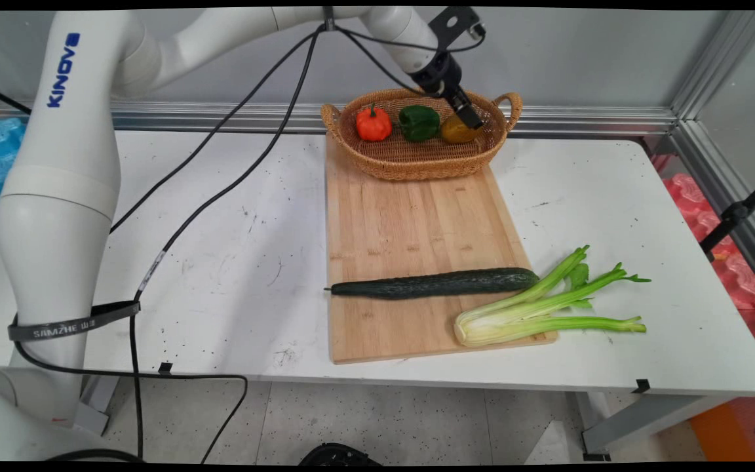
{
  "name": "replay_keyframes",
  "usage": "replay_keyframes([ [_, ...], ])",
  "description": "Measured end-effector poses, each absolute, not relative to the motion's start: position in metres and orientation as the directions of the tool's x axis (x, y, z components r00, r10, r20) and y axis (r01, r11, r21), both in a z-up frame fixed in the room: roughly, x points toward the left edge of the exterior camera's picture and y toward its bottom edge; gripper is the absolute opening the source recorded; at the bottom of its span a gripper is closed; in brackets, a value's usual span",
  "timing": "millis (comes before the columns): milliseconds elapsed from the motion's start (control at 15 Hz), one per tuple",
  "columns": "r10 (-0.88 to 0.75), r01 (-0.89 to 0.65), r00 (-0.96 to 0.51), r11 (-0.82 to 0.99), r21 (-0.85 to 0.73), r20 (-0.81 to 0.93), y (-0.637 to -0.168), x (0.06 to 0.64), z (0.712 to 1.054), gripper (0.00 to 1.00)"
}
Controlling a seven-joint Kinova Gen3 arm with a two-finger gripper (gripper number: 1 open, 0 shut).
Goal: Pick up the cucumber from the cutting board
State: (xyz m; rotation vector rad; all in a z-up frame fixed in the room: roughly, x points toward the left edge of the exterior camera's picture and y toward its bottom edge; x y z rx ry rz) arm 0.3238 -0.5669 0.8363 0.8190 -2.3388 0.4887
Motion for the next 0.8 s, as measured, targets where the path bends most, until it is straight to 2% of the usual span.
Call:
replay_keyframes([
  [800,-0.503,-0.657,-0.589,0.754,-0.011,0.632,-0.513,0.285,0.915,1.00],
])
